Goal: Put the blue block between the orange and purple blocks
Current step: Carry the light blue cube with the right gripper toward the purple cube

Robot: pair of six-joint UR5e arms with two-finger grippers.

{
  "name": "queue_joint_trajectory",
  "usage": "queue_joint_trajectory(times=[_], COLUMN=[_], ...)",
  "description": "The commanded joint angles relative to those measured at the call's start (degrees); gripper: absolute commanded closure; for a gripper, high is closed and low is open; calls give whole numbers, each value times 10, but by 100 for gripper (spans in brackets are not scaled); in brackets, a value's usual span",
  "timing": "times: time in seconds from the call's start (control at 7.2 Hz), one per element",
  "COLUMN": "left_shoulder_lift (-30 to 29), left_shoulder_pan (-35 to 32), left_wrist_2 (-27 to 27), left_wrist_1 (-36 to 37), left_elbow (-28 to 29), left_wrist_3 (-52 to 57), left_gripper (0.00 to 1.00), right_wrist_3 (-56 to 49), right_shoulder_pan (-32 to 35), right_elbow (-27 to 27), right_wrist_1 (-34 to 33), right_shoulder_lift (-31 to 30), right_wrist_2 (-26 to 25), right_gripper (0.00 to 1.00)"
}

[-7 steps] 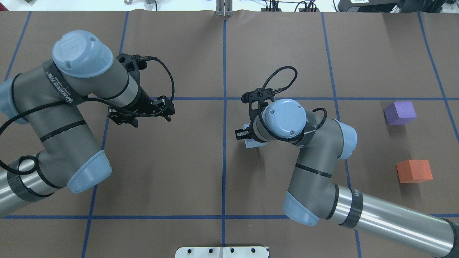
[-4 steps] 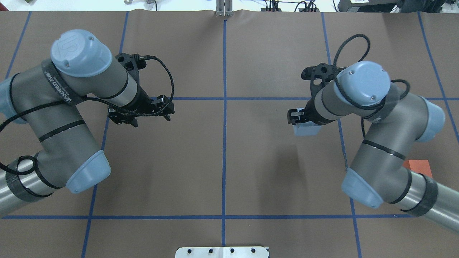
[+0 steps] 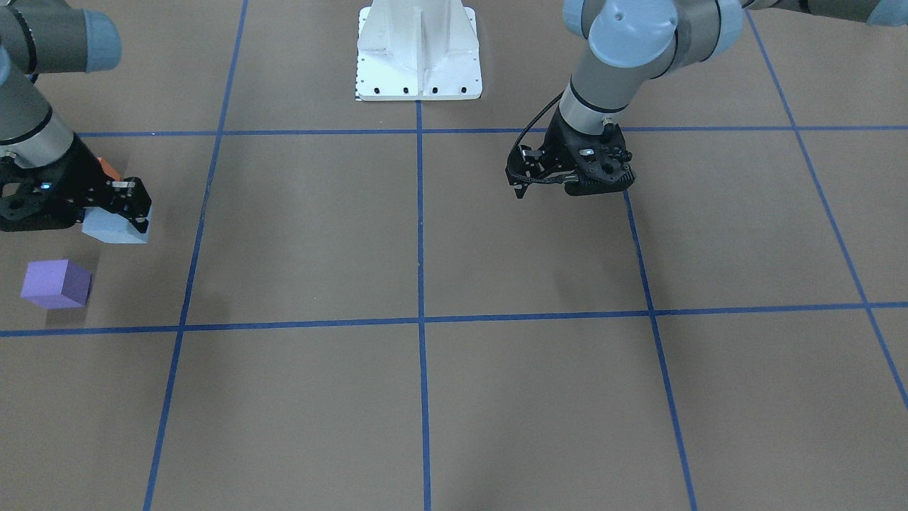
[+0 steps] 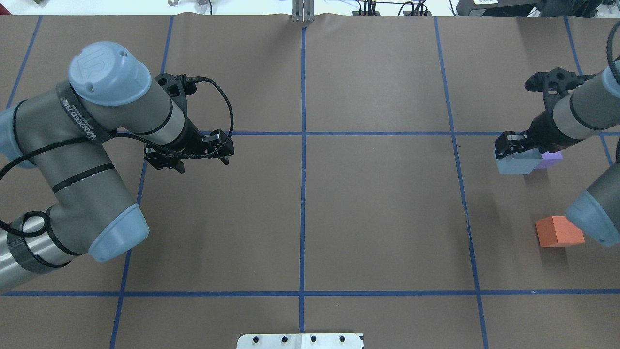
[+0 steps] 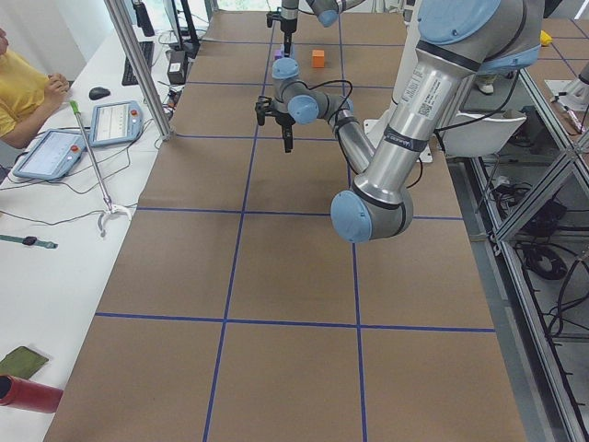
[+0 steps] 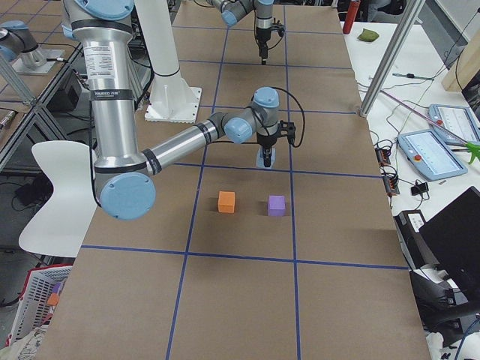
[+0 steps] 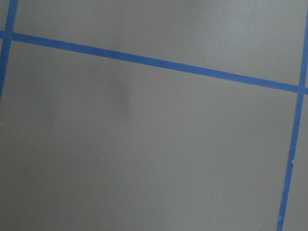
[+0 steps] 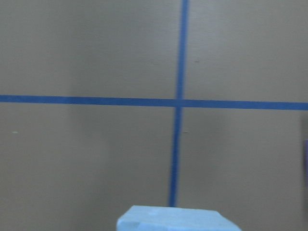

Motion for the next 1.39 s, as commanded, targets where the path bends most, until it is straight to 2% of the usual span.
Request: queue_joint_trajectory(times=[0.0,0.56,0.69,0.83,0.97,1.25], left_shoulder_lift=[1,1,1,1,0,0], left_shoulder_pan=[1,4,4,5,5,6], left_wrist_2=[1,2,2,2,3,2], left_wrist_1=[-1,-1,-1,-1,-1,-1], left_elbow=[0,1,1,3,3,1], left_wrist_3=[0,-1,-1,-1,-1,-2], left_gripper=[0,0,0,0,0,0], right_wrist_3=[-12,-12,-12,-8,-4,-4], right_shoulder_pan=[23,22,21,20,20,17], right_elbow=[-34,-50,-64,-115,-149,-150], right_wrist_1=[45,57,100,168,207,211], right_shoulder_lift=[-48,-77,-91,-91,-84,-85], right_wrist_2=[24,26,27,27,27,27], right_gripper=[97,100,100,100,100,100])
